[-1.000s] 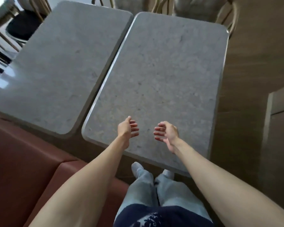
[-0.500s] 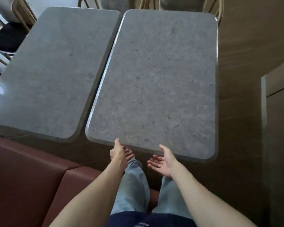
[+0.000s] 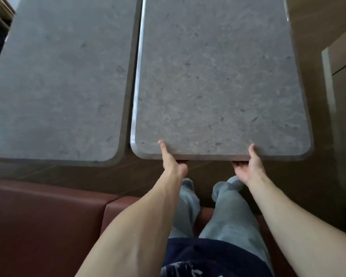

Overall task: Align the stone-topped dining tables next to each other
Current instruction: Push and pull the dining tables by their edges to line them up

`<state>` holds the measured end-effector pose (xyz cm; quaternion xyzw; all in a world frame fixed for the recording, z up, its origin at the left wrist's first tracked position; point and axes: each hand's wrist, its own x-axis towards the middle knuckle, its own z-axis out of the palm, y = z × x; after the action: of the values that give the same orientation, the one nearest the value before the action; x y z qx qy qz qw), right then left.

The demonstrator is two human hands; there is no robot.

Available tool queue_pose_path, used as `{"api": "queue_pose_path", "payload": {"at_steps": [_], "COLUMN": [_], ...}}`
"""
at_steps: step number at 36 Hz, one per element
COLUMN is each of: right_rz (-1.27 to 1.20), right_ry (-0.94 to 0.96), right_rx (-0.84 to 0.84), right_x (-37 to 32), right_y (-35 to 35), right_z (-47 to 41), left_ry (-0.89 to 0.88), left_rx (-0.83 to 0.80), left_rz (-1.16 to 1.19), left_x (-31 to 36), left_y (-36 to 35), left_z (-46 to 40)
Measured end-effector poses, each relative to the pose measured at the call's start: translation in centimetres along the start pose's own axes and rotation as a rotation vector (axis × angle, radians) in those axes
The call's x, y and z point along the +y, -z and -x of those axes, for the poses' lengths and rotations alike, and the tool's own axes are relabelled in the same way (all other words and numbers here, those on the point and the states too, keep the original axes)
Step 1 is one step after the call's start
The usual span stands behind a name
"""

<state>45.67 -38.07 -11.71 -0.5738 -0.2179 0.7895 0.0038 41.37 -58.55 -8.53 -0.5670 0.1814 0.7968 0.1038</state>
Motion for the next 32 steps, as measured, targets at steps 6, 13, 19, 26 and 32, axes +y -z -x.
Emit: {"api": "queue_pose_path", "payload": {"at_steps": [6,13,19,26,32], "right_rz": [0.017,0.082,0.111,0.120,0.124], "right_ry": [0.033,0.085,0.101,0.104,0.105], "right_rx": [0.002,0.026,0.039,0.047,0.011], "right_x": [0.0,0.1,0.3,1.2,1.8], "right_y": [-0.1,-0.5,-0.5,-0.4,0.1], "right_z": [0.1,0.1,-0.2,0.2,0.5], "left_ry": [0.032,-0.013,-0.040,-0.047,-0.054], "left_rx": [-0.010,-0.035,-0.022,-0.025,-0.042], "left_rz": [-0.035,-0.105,-0.140,-0.197,-0.212], "left_x": [0.3,0.6,1.2,1.8,2.1], "left_y": [0.6,1.2,1.4,2.0,2.9], "left_z": [0.4,0.7,1.3,0.9,0.8]}}
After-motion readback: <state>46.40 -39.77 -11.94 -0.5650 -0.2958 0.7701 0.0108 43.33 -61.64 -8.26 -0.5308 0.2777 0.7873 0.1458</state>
